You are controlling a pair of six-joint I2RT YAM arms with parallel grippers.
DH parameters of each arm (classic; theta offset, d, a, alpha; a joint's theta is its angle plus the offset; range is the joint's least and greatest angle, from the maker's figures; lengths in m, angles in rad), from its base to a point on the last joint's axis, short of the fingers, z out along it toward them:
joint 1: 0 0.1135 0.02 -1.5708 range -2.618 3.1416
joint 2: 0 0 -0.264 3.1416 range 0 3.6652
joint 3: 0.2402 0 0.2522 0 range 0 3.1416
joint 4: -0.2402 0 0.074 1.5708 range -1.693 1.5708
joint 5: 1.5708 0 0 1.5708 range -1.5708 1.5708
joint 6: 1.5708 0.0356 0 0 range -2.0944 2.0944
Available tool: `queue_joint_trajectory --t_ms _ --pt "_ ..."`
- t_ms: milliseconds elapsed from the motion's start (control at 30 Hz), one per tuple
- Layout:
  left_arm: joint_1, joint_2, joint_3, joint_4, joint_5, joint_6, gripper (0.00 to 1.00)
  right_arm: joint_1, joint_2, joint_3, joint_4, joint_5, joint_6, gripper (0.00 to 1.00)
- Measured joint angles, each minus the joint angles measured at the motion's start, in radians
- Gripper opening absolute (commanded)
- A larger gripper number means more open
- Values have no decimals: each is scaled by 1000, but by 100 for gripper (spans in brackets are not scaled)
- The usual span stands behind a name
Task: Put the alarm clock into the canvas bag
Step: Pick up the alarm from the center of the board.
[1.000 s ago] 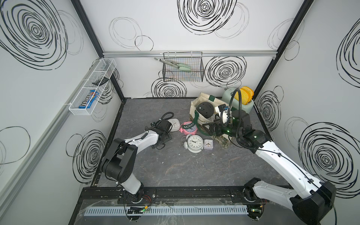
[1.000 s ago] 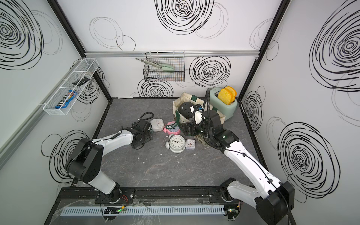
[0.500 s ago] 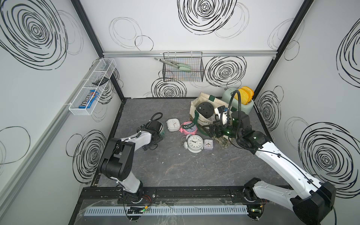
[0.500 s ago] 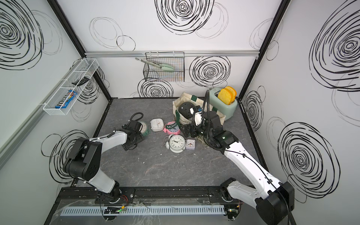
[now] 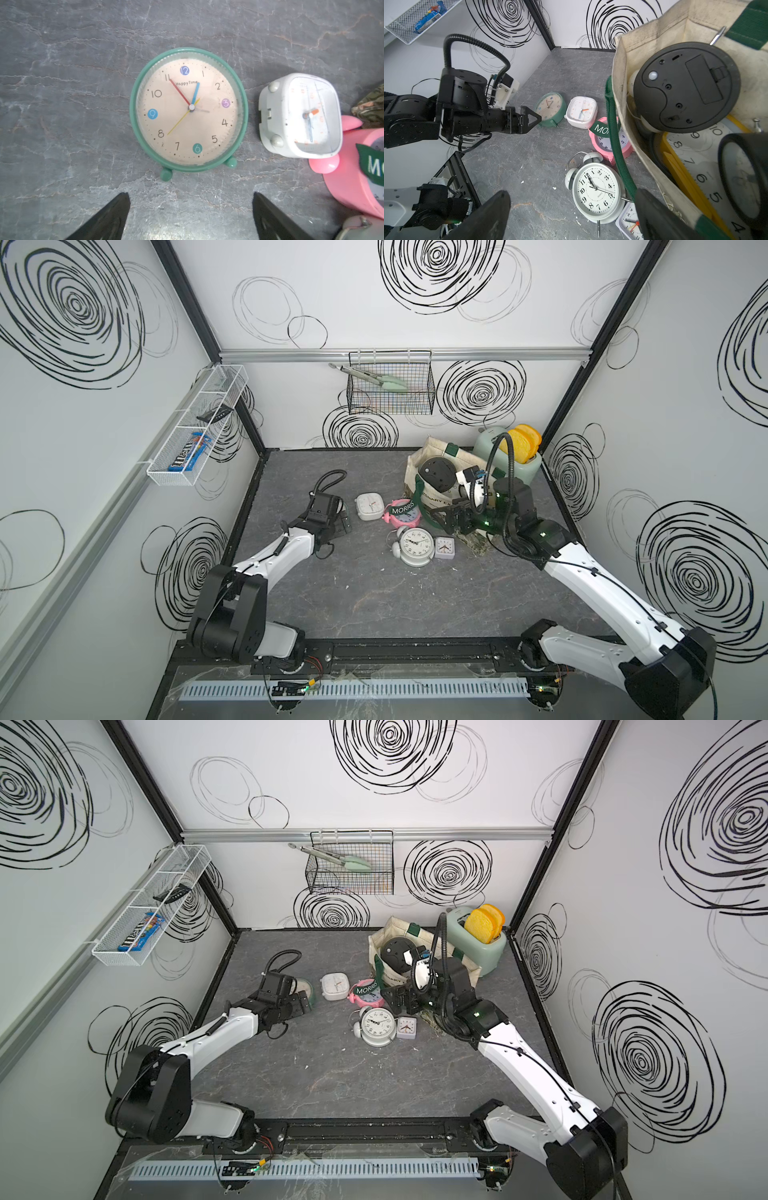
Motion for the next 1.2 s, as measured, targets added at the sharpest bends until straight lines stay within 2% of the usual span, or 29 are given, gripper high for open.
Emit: queue_joint_trajectory --t_ms 233,433,633,1200 --pt "-18 142 78 7 25 34 96 0 -15 -5 3 -15 1 97" --pt "-33 226 161 -32 -26 7 96 0 -31 -17 5 -28 1 97" --pt "-43 259 185 -73 -65 -37 96 0 -31 -23 6 -32 0 97" --pt "-50 333 216 -88 -85 -113 96 0 -50 -35 5 -36 -5 97"
